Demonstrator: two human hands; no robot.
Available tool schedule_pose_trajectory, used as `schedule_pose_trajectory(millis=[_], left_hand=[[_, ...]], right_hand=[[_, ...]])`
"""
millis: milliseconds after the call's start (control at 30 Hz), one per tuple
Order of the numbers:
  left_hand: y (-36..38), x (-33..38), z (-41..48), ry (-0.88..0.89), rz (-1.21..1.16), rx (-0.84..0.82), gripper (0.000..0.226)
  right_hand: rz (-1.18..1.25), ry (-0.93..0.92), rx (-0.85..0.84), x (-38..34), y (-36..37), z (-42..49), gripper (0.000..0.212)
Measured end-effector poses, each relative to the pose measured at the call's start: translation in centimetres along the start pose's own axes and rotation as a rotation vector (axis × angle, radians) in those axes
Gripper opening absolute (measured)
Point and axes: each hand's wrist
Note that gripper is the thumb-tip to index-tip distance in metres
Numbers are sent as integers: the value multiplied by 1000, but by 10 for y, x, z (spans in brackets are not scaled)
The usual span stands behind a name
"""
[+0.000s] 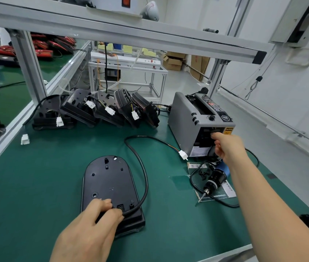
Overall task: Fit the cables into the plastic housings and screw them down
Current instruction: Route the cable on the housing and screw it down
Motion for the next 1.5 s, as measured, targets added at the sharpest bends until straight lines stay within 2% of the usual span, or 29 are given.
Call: schedule_pose_trajectory(millis=[133, 267, 400, 467, 633, 800, 900, 1000, 1100, 1167, 1233, 1367, 1500], left_hand=[[0, 0, 0, 9, 46, 8, 28], [0, -2, -1, 17, -24, 13, 13], [0, -5, -2, 17, -58, -5, 9], [0, -7, -3, 18, -61, -30, 12], [-6, -12, 4, 1, -47, -156, 43], [-17, -17, 11, -63, -139, -251, 22], [-20, -23, 15, -196, -322, -253, 22], [-17, -32, 20, -405, -502, -202, 11], [-11, -52, 25, -600, -473, -6, 23], [-9, -67, 28, -672, -400, 7, 28], [-7, -76, 29, -698, -350, -75, 29], [-9, -72, 30, -687, -465, -182, 53], [-5, -76, 21, -677, -468, -240, 46]], right_hand=[[32, -15, 39, 2, 3, -1, 19], [62, -41, 58, 5, 4, -3, 18], [65, -31, 15, 7, -3, -10, 12], [60, -17, -64, 7, -6, -17, 11], [-30, -22, -371, 8, 0, -47, 11], [-169, -81, -628, 9, 23, -80, 15], [-284, -164, -735, 9, 44, -102, 16], [-435, -242, -817, 14, 68, -123, 20], [-527, -308, -898, 18, 92, -137, 21], [-550, -323, -975, 16, 108, -145, 19], [-586, -334, -1051, 12, 124, -153, 18], [-704, -330, -1162, 13, 147, -166, 12], [-799, -307, -1241, 19, 155, -171, 12]])
Point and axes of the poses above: each hand's wrist, its own z-axis towards the middle knuckle, its own y-axis out of the palm, x = y × z, and after that the axes turned 1 degree about -z, right-handed
